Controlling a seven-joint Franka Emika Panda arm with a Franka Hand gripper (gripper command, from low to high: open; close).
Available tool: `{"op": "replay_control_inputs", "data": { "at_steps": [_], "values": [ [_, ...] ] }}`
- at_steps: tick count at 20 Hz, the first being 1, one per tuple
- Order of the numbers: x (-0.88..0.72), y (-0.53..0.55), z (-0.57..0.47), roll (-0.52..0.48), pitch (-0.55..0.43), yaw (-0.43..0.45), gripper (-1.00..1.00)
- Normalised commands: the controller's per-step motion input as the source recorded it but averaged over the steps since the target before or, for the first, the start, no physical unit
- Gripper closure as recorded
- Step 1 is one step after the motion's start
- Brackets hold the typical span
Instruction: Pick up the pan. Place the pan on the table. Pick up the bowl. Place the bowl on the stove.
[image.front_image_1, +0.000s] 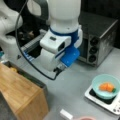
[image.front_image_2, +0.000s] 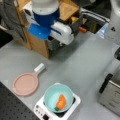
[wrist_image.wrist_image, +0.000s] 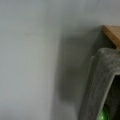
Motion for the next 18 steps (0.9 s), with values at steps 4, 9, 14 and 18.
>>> {"op": "replay_control_inputs", "data": {
  "at_steps": [4, 9, 14, 18],
  "values": [
    [-0.18, 0.21, 0.0, 0.096, -0.027, -0.077, -1.0],
    [-0.24, 0.21, -0.05, 0.108, -0.102, -0.137, -1.0],
    [-0.3, 0.3, 0.01, 0.008, -0.093, -0.061, -1.0],
    [-0.26, 0.26, -0.08, -0.044, -0.123, -0.019, -1.0]
  ]
}}
